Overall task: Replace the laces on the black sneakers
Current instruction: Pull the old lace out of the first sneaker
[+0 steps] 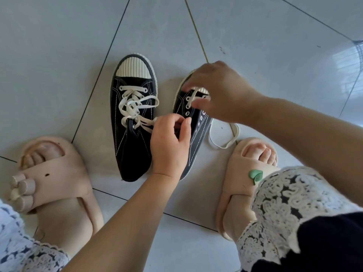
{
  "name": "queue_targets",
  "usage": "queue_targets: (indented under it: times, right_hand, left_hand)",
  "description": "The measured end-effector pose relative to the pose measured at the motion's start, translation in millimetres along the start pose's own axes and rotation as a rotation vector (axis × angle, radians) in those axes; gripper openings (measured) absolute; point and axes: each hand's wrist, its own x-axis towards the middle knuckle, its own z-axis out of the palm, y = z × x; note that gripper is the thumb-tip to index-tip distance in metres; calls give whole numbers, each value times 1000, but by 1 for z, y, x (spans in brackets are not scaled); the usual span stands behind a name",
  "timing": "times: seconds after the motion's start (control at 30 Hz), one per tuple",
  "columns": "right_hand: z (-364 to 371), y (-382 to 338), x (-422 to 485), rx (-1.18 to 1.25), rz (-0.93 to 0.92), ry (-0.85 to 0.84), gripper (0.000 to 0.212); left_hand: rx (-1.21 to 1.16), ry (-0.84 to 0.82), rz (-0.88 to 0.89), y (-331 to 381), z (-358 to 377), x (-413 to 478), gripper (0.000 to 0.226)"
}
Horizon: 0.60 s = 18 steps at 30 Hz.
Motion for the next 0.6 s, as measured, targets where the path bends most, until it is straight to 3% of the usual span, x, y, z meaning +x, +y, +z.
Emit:
queue_targets:
  times: [0.07,0.13,0.2,0.3,0.37,0.47,0.6]
  right_hand:
    - [6,-4,-2,-278,-96,-38,24]
    - [4,-3,-1,-382,-130,15,21]
    - [-5,5,3,-153,49,180,23]
    - [-41,30,9,612,549,564,22]
    - [-50,45,2,767,715,652,26]
    - [-28,43,-5,512,663,390,24]
    - [3,19,-9,228,241,82,16]
  left_hand:
    - [1,2,6,0,0,0,17]
    - [-1,4,9,0,0,0,17]
    - [-2,2,6,0,0,-1,17]
    - [-1,-1,2,0,0,0,15]
    - [7,-6,11,1,0,-1,15]
    - [7,-8,7,0,1,-1,16]
    - [3,-12,8,0,2,-1,17]
